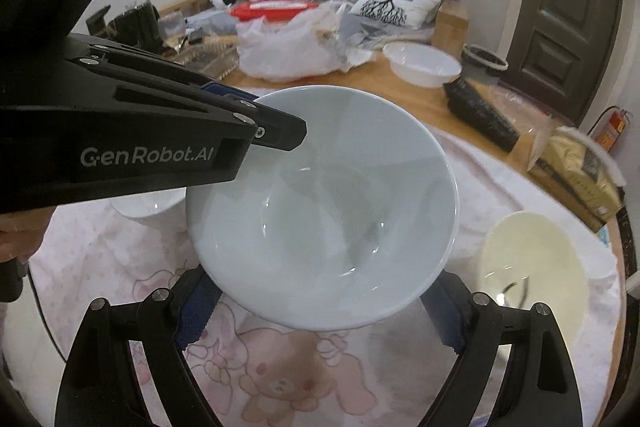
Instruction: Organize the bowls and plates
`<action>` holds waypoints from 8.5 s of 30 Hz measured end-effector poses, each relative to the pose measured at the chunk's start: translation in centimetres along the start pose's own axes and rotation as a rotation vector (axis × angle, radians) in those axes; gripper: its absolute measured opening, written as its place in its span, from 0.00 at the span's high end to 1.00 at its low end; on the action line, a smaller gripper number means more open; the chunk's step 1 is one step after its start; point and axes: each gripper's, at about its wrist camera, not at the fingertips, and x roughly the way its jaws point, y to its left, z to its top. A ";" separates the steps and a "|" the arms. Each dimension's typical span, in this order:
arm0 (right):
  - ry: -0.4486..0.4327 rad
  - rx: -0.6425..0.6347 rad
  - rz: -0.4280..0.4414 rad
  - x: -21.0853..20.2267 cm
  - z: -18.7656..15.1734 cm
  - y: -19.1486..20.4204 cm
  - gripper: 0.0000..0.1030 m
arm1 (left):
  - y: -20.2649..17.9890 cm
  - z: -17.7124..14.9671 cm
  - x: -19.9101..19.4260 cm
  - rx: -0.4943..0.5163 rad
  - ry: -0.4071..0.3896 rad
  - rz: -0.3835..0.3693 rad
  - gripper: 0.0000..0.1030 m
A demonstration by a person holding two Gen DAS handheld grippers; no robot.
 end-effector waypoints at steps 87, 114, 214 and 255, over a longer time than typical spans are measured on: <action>0.058 0.059 -0.145 -6.0 -2.1 -8.1 0.13 | -6.7 2.6 1.7 0.001 0.006 -0.060 0.85; 0.077 -0.135 0.192 5.0 1.6 12.4 0.13 | 14.3 -9.4 -1.7 -0.224 0.092 0.115 0.73; -0.034 0.099 -0.045 -3.6 -1.9 -11.0 0.13 | -10.7 5.3 3.5 0.037 0.031 0.040 0.91; 0.095 0.086 -0.102 -4.0 -3.3 -12.3 0.12 | -13.5 3.9 7.6 0.090 0.099 0.050 0.85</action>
